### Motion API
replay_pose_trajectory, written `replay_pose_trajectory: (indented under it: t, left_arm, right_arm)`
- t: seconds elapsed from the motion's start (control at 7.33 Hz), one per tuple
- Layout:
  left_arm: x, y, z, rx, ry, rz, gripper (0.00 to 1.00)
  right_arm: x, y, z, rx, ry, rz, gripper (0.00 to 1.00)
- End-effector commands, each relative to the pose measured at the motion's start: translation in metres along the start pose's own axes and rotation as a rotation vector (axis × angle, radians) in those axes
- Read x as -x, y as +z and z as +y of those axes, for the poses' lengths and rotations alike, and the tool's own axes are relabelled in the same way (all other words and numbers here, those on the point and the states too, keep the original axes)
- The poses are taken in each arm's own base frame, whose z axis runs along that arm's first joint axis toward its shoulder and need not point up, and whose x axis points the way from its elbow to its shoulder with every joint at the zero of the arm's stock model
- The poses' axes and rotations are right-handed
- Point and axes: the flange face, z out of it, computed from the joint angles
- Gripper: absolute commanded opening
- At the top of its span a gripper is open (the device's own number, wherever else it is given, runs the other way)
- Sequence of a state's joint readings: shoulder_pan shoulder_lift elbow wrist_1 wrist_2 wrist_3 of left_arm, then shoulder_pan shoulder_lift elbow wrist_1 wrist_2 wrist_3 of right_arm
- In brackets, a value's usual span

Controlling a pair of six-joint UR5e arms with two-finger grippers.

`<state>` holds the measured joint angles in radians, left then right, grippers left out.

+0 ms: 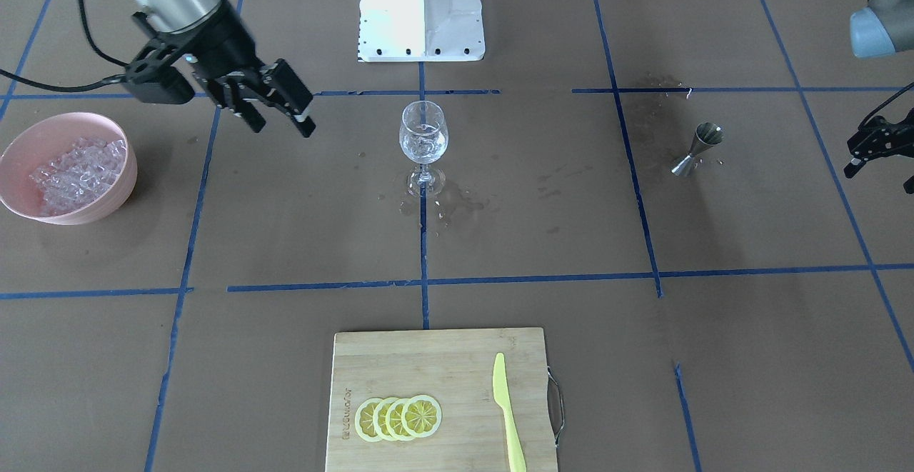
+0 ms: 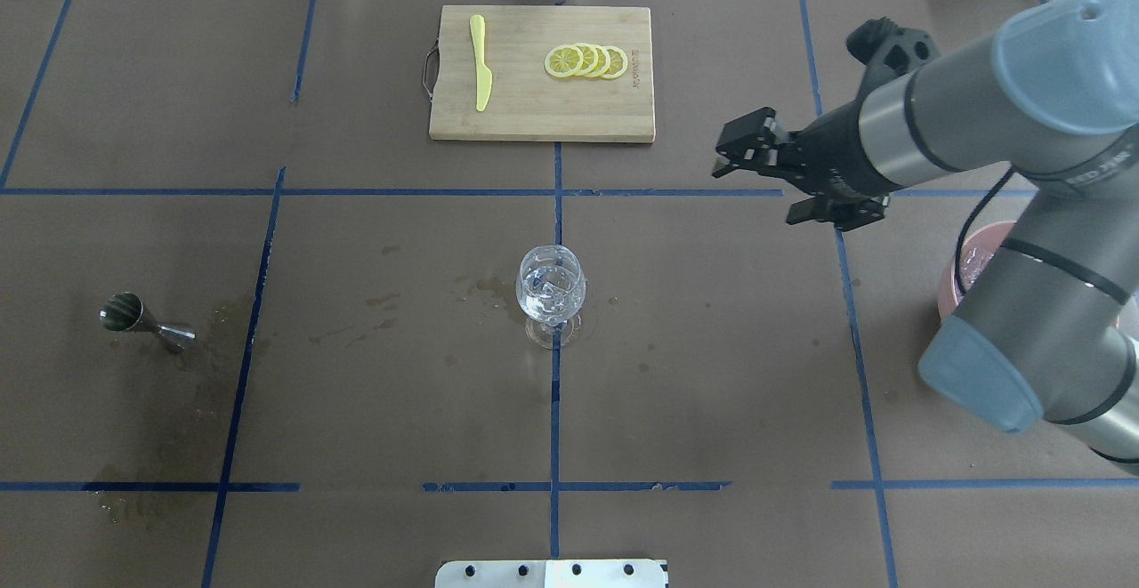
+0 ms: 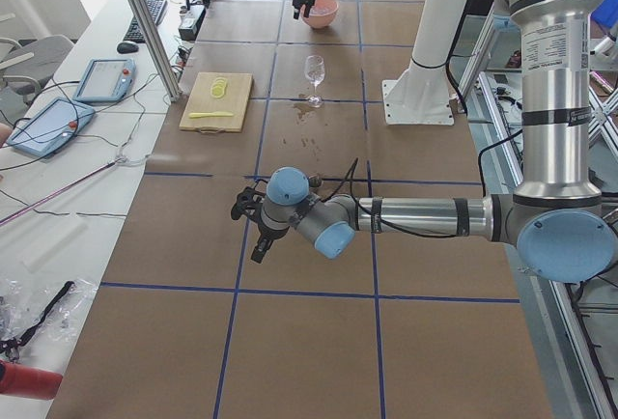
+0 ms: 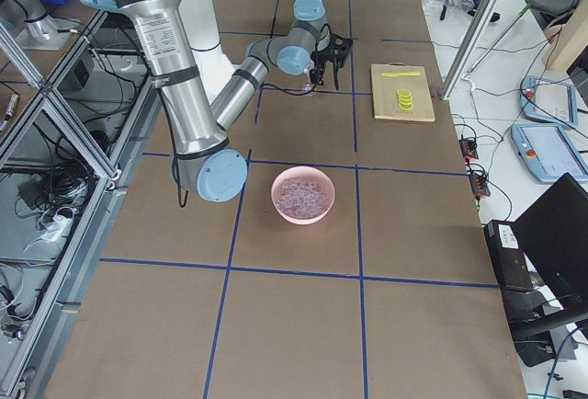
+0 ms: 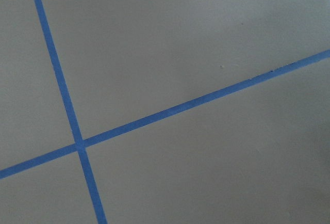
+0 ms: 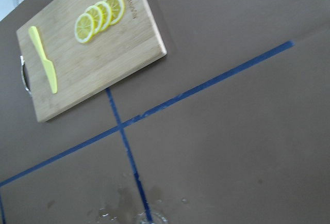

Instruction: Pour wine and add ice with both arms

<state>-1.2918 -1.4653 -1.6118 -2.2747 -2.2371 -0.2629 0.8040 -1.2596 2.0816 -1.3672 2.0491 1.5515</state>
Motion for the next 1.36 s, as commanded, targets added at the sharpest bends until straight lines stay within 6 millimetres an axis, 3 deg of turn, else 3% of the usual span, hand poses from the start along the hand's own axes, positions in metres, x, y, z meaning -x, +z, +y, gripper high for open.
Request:
replay_pose_trajectory:
  t: [0.0, 0.14, 0.41, 0.55, 0.82, 0.95, 1.23]
  left_arm:
    - [0.005, -0.006, -0.003, -0.010, -0.004, -0.014, 1.00]
    - [0.019, -0.016, -0.002, 0.006, -0.041, -0.031, 1.00]
    - [0.039, -0.044, -0.035, 0.012, -0.006, -0.069, 1.00]
    - [0.055, -0.057, -0.035, 0.042, -0.021, -0.074, 1.00]
    - [0.063, -0.070, -0.038, 0.095, -0.082, -0.028, 1.00]
    - [0.060, -0.079, -0.042, 0.111, -0.107, -0.032, 1.00]
    - [0.052, -0.093, -0.058, 0.132, -0.107, -0.034, 1.00]
  right_arm:
    - [-0.103, -0.017, -0.053, -0.030, -0.135, 0.126, 1.00]
    - [-0.152, -0.031, -0.082, -0.053, -0.213, 0.189, 1.00]
    - [-0.240, -0.046, -0.138, -0.014, -0.353, 0.279, 1.00]
    - [-0.280, -0.054, -0.167, 0.022, -0.407, 0.287, 1.00]
    - [-0.357, -0.068, -0.217, 0.074, -0.467, 0.289, 1.00]
    - [-0.392, -0.066, -0.235, 0.107, -0.515, 0.294, 1.00]
    - [-0.422, -0.060, -0.243, 0.142, -0.549, 0.301, 1.00]
